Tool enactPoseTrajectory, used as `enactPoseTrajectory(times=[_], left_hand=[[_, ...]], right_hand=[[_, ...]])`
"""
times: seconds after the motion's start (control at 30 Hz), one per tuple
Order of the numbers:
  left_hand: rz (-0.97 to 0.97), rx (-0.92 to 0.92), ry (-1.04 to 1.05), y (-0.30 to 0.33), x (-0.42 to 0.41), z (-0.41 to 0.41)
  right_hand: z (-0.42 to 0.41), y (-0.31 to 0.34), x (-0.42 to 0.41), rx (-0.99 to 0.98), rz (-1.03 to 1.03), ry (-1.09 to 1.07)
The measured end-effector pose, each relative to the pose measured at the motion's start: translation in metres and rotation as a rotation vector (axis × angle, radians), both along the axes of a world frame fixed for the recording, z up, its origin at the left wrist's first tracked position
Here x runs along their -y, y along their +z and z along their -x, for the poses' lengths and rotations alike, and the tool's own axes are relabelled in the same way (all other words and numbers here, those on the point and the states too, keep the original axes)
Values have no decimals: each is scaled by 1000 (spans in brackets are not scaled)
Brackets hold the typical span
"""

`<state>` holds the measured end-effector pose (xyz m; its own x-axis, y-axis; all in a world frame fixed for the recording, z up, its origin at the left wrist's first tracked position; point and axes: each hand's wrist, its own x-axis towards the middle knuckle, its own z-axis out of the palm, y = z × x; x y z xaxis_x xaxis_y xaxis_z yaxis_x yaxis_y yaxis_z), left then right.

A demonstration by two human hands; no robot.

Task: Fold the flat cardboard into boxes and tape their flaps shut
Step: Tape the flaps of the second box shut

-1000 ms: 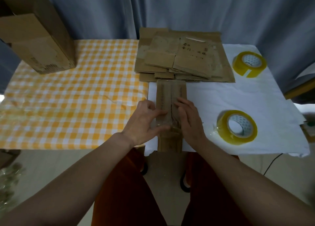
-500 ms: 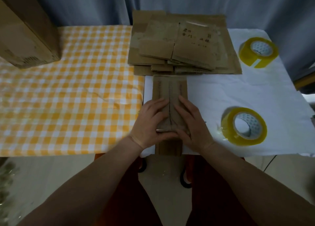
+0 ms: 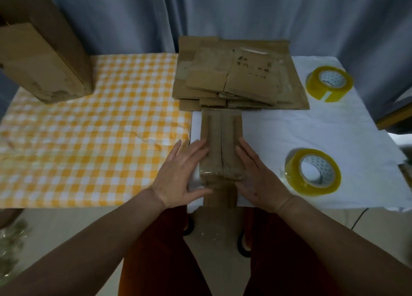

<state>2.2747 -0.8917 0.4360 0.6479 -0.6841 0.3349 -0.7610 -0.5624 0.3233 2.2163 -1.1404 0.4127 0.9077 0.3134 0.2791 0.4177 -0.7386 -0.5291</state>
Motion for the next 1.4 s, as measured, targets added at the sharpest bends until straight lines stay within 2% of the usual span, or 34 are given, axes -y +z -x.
enactPoseTrajectory(times=[0.07,0.1,0.2,0.27,0.33,0.5,0.57,0.63,0.67,0.77,0.8,0.97,1.03,1.1,1.17,1.27,1.33,1.4], left_hand=[[52,37,90,14,22,4],[14,18,133,20,38,4],[-343,-68,254,27,81,9],[-471,-65,303,20,88,10],[-464,-54,305,15,86,10],[-530,11,212,14,81,8],[-561,53,132,13,76,5],[-571,71,55,13,72,3],[-569,76,22,14,70,3],[-489,90,-35,19,59,5],[-413,73,-21,20,51,7],[165,-309,248,21,1,19],[268,-381,365,21,-9,24],[270,-400,488,22,-13,31],[230,-346,602,23,-16,40],[167,-125,578,29,-7,49],[-13,-228,634,33,11,46],[-320,-347,773,33,28,37]], right_hand=[[6,11,-8,13,-183,-74],[6,18,-13,34,-286,-140],[-4,39,-25,51,-507,-367],[-16,52,-24,36,-543,-505],[-33,62,-22,5,-472,-519],[-89,62,-30,-266,-69,-279],[-106,59,-30,-330,39,-255],[-116,61,-28,-376,13,-306],[-120,63,-24,-432,-80,-354],[-119,72,-11,-615,-558,-473],[-113,73,-8,-636,-637,-506],[-49,45,-19,-658,-594,-625],[-23,33,-36,-774,-670,-643],[-8,29,-54,-904,-770,-614],[0,32,-70,-913,-730,-519],[3,44,-87,-826,-697,-384],[6,53,-93,-796,-659,-312],[9,54,-94,-767,-552,-278]])
